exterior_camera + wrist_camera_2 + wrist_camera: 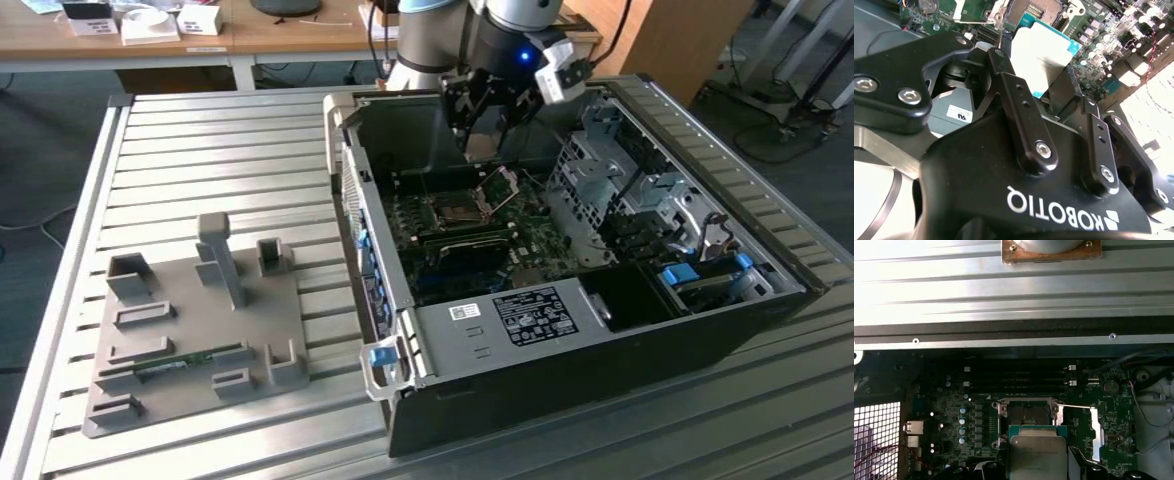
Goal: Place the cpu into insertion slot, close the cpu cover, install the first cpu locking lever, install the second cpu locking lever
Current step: 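Place the cpu into insertion slot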
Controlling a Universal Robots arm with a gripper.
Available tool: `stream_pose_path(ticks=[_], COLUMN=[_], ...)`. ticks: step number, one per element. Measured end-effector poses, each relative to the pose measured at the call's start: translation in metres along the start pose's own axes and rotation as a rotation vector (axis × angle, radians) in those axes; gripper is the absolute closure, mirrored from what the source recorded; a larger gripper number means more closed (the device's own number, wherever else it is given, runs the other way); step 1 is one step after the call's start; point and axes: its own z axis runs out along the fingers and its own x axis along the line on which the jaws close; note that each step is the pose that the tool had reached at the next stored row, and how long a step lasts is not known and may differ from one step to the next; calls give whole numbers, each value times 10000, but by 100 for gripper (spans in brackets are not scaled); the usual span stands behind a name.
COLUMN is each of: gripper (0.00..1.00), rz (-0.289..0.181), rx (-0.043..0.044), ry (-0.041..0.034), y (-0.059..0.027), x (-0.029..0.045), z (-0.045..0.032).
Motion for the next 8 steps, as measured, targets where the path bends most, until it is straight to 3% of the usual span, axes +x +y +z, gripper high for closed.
stream_pose_path(ticks=[8], gripper=[46], rz=[0], rx=[19], ry=[-1], y=[-9], x=[0], z=[92])
